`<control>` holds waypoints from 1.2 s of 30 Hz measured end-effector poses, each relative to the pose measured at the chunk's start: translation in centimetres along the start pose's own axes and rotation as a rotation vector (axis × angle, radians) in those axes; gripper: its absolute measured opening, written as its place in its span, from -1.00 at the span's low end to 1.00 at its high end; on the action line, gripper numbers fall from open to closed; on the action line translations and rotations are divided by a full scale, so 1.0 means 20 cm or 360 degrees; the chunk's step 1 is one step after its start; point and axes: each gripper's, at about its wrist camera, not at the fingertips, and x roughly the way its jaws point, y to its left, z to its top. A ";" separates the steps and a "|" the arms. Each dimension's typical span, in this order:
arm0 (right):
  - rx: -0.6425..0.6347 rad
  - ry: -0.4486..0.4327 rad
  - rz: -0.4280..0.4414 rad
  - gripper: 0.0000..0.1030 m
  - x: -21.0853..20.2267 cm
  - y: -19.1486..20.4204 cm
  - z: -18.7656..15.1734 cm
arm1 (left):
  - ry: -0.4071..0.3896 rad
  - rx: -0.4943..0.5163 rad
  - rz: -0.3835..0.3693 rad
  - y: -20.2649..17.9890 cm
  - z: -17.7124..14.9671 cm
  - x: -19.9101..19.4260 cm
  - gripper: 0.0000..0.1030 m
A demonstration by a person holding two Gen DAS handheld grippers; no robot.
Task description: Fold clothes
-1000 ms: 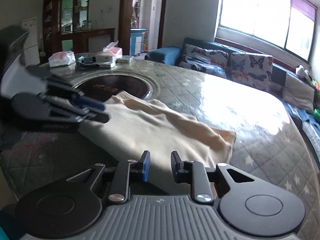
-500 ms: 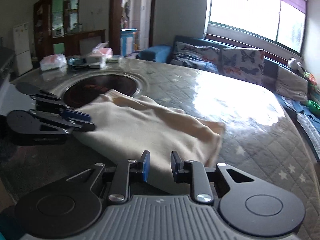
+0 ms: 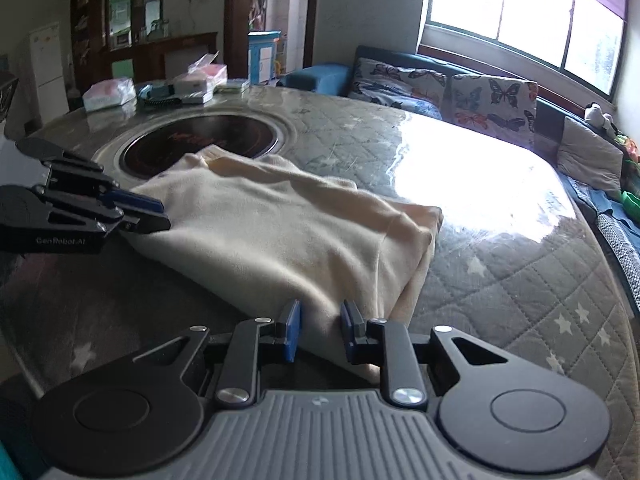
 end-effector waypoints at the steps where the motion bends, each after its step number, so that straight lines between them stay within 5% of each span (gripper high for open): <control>1: -0.0028 0.0012 -0.0004 -0.60 -0.01 0.01 -0.01 | 0.0003 0.0000 -0.0008 -0.01 -0.01 -0.01 -0.66; 9: 0.0010 -0.0087 -0.0026 -0.60 -0.12 -0.02 0.04 | 0.0001 -0.0007 -0.0027 0.01 0.00 -0.01 -0.66; 24: 0.0122 -0.0075 -0.0002 -0.60 0.08 -0.15 0.18 | 0.0000 -0.0059 -0.0029 0.08 0.10 -0.01 -0.62; 36: 0.0196 -0.0014 0.0067 -0.60 0.38 -0.22 0.36 | 0.0085 -0.0243 0.0100 0.31 0.19 0.20 -0.62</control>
